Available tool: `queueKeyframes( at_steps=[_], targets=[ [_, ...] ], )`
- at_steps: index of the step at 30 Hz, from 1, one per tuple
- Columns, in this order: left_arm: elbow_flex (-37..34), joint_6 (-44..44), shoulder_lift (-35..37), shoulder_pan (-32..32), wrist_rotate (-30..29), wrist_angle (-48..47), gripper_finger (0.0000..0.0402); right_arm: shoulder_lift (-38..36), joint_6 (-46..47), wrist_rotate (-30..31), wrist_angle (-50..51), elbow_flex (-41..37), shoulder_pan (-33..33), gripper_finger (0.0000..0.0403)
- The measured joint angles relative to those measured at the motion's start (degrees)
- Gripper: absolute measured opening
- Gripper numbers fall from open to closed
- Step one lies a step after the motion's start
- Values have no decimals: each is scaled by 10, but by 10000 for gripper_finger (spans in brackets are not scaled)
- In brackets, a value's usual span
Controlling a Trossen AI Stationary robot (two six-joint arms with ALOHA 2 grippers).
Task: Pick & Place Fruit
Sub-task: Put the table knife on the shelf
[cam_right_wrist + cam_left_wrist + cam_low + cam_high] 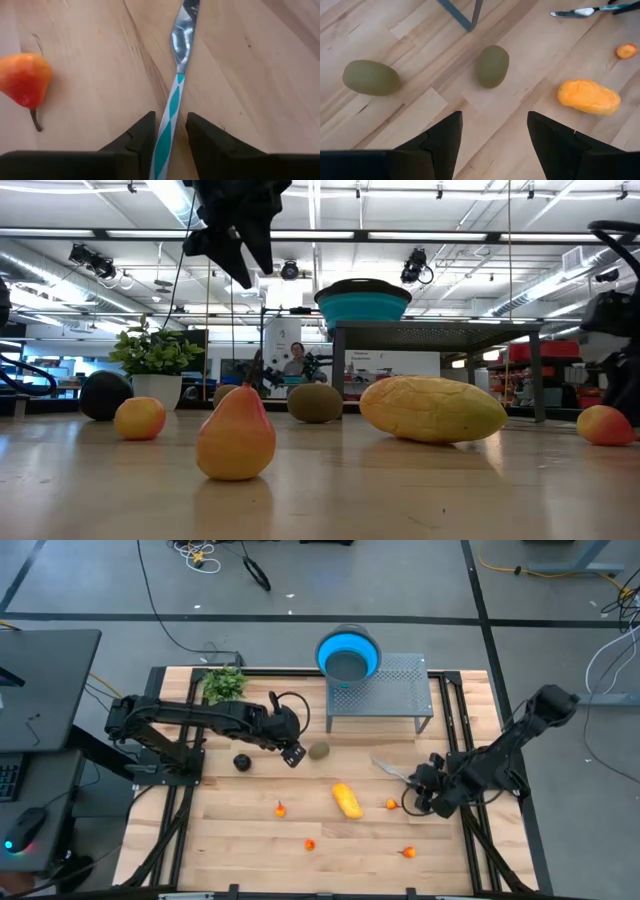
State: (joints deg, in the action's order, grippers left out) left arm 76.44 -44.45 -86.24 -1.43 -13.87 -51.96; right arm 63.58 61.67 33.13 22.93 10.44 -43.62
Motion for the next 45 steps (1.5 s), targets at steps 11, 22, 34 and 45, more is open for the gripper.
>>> queueKeyframes(
  at_steps=[11, 22, 34, 45],
  targets=[
    [0, -3, 0, 0, 13, 1, 233, 79, 65, 87, -47, -7, -47, 56],
    [0, -4, 0, 0, 30, 1, 233, 85, 76, 71, -24, 32, -36, 41],
    [0, -2, 0, 0, 45, 0, 233, 86, 15, 63, -70, 69, -21, 40],
    [0, -2, 0, 0, 49, 1, 233, 81, -75, 121, -89, 156, -21, 40]
  ],
)
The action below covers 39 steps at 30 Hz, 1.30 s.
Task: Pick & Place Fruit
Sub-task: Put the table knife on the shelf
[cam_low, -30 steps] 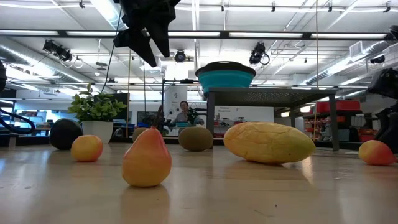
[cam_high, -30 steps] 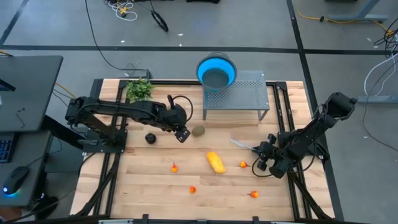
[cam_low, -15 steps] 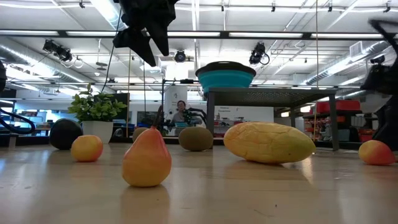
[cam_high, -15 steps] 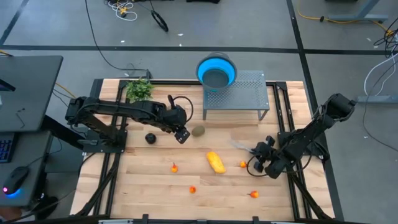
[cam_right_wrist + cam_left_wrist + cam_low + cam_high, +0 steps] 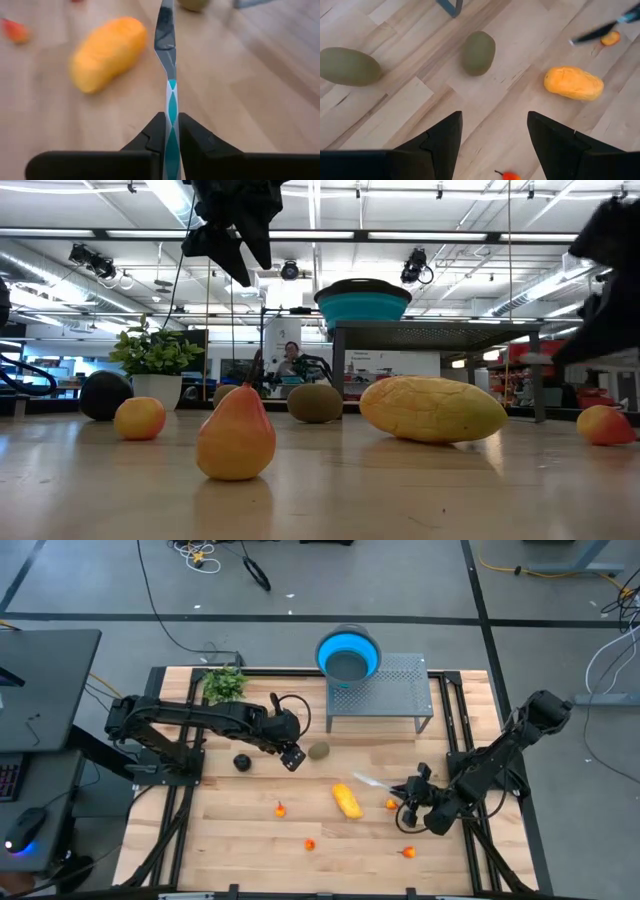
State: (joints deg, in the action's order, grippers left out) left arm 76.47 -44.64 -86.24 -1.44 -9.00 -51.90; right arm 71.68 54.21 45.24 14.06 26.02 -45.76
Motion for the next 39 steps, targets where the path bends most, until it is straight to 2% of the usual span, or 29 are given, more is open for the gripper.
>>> queueKeyframes(
  at_steps=[5, 8, 11, 13, 17, 20, 24, 27, 34, 37, 39],
  targets=[
    [0, 0, 0, 0, 5, 0, 233, -46, -19, -57, 41, 75, 1, 41],
    [4, 8, 0, 0, 14, 1, 233, -82, 34, -89, 135, 133, 8, 41],
    [11, 18, 0, -1, 11, 6, 233, -110, 113, -93, 261, 195, 16, 41],
    [16, 24, 0, -2, 7, 5, 233, -122, 180, -83, 351, 232, 26, 41],
    [25, 47, 0, -2, -7, 14, 233, -134, 312, -19, 482, 289, 56, 41],
    [26, 67, 0, -3, -11, 40, 233, -137, 413, 20, 549, 310, 91, 41],
    [26, 96, 0, -7, -10, 68, 233, -137, 489, 56, 613, 326, 150, 41],
    [26, 120, 0, -9, -9, 87, 233, -136, 480, 59, 625, 326, 224, 41],
    [26, 166, 0, -9, -6, 117, 233, -126, 356, 53, 583, 326, 411, 41],
    [26, 175, 0, -9, -8, 129, 233, -118, 270, 49, 521, 325, 477, 41],
    [26, 177, 0, -9, -8, 132, 233, -113, 189, 25, 450, 315, 524, 41]
  ],
)
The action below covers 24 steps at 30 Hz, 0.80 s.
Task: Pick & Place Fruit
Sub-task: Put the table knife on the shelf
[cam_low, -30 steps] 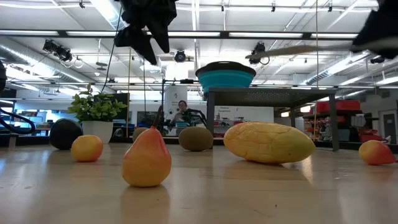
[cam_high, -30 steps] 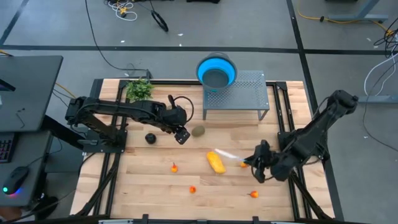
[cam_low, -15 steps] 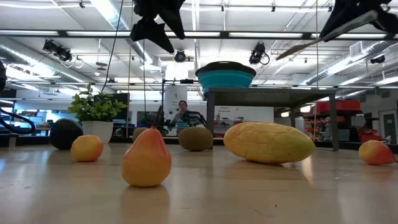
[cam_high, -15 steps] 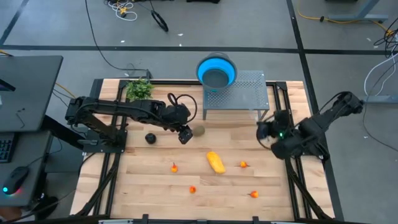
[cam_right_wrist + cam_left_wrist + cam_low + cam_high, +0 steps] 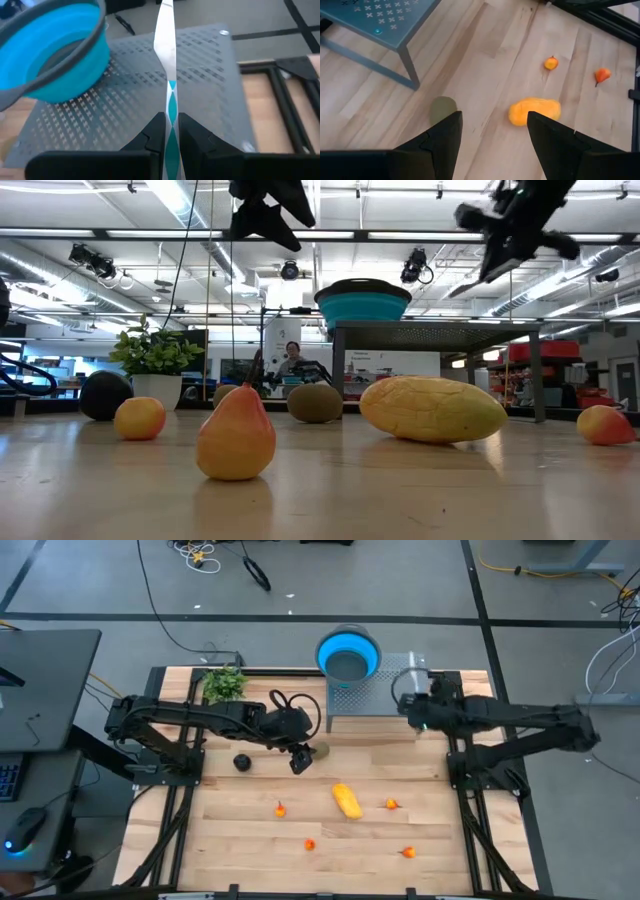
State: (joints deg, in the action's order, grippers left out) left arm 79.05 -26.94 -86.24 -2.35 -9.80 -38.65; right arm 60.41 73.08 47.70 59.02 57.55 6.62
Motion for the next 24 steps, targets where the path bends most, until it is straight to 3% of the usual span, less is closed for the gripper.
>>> queueKeyframes(
  at_steps=[3, 10, 24],
  targets=[
    [0, 7, 0, 0, 0, 9, 233, 15, -101, -42, -91, -14, 65, 41],
    [0, 13, 0, 0, 2, 12, 233, 57, -160, -85, -103, -16, 164, 42],
    [0, 23, 0, 0, 0, 38, 233, 135, -215, -124, -143, -16, 184, 43]
  ],
)
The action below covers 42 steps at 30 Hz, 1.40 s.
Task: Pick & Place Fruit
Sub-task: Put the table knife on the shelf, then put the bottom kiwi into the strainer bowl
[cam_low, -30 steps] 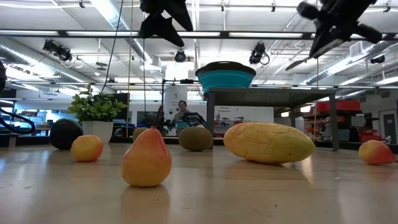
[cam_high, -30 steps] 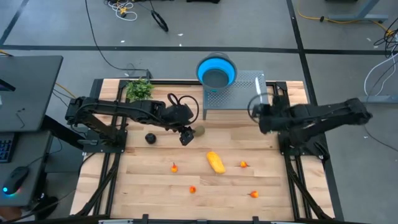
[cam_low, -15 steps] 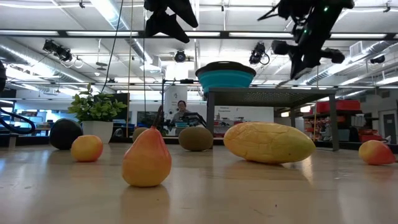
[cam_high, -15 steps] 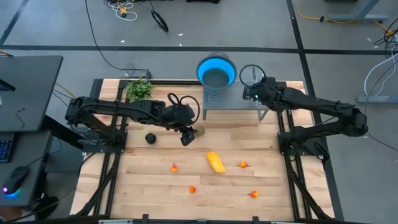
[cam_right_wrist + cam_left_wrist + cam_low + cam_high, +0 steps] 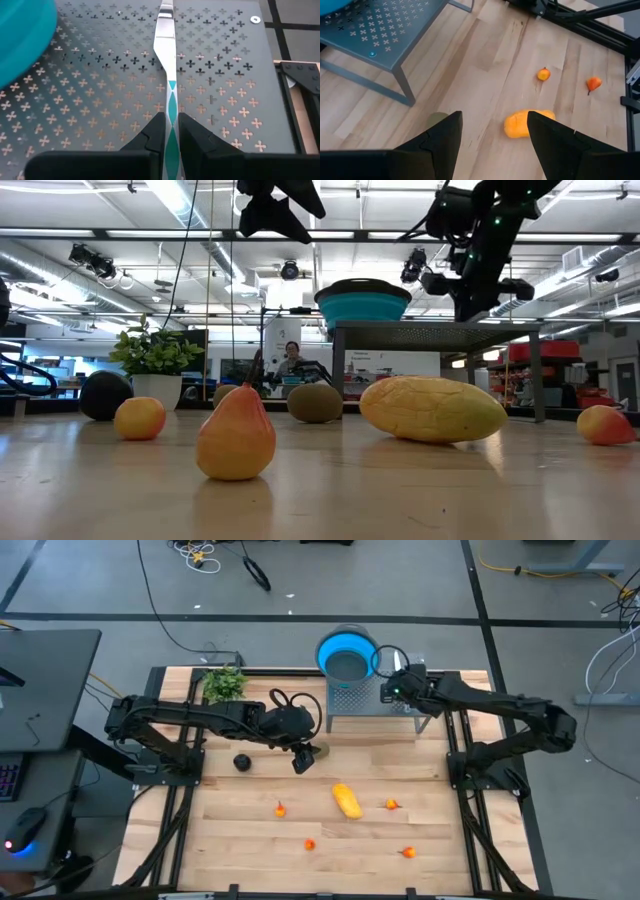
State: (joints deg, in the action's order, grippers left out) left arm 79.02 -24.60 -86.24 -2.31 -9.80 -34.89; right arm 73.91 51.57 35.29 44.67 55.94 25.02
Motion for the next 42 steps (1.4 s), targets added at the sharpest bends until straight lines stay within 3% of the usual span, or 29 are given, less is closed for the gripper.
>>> queueKeyframes(
  at_steps=[17, 26, 35, 39, 42],
  targets=[
    [0, -3, 0, 0, 2, 0, 233, 5, 0, -37, -2, 0, 24, 66],
    [0, -1, 0, 0, 5, 0, 233, 2, -10, -49, -2, 0, 24, 114],
    [0, 6, 0, 0, 7, -1, 233, -89, -21, -85, 78, 0, 25, 150],
    [0, 6, 0, 0, 7, -1, 233, -154, -65, -142, 99, 9, 23, 151],
    [0, 13, 0, 0, 7, -6, 233, -195, -117, -259, 104, 36, 7, 151]
  ],
)
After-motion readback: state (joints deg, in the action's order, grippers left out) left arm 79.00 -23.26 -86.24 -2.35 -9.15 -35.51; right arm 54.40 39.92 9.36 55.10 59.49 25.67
